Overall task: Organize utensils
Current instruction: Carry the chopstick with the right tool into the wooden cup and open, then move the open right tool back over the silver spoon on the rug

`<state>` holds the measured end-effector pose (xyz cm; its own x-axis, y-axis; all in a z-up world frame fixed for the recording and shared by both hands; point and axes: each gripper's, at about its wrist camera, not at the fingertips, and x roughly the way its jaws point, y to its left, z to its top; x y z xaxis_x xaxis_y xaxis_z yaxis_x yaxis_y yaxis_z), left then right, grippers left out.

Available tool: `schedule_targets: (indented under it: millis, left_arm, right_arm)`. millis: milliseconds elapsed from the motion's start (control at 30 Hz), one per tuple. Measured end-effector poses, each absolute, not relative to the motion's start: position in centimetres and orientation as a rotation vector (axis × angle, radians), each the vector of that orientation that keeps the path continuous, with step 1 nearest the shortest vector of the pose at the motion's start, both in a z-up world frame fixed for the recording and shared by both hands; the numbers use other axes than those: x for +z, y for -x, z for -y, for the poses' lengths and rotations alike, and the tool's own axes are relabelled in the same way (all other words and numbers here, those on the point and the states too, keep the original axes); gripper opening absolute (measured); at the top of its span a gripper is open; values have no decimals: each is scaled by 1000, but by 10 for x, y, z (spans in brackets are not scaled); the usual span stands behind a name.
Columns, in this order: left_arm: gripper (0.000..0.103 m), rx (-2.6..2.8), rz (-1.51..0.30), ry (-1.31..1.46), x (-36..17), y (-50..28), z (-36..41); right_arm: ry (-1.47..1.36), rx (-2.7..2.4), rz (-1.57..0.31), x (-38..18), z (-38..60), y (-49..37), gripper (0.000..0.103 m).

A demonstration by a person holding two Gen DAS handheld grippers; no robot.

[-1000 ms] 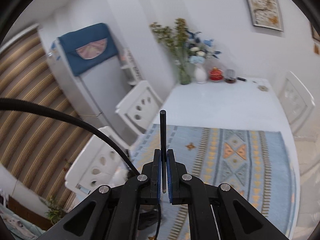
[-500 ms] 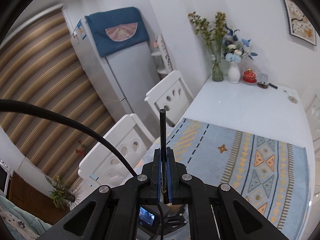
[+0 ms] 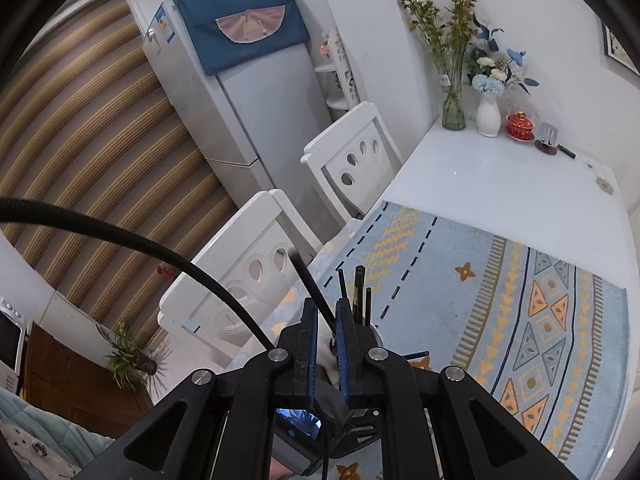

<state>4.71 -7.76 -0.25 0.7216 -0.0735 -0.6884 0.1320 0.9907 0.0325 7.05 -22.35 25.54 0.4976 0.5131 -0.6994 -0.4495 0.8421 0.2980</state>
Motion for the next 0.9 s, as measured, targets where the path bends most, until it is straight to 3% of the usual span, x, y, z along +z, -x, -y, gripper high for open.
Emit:
schedule_targets:
  millis: [367, 400, 467, 500, 533, 900]
  left_arm:
    - [96, -113, -756, -81, -3, -46, 80]
    - [96, -113, -756, -81, -3, -46, 81]
    - [96, -113, -756, -81, -3, -46, 81]
    - [96, -113, -756, -81, -3, -46, 81]
    - [96, -113, -756, -81, -3, -46, 81]
    - [96, -113, -761, -81, -2, -46, 84]
  right_arm:
    - [-150, 548, -766, 282, 254, -67, 10]
    - [-161, 541, -758, 284, 258, -67, 13]
    - [-174, 518, -747, 286, 267, -67, 25]
    - [-182, 491, -738, 286, 274, -67, 37]
    - [-190, 477, -728, 285, 280, -66, 39]
    - [-288, 250, -828, 247, 356, -60, 40]
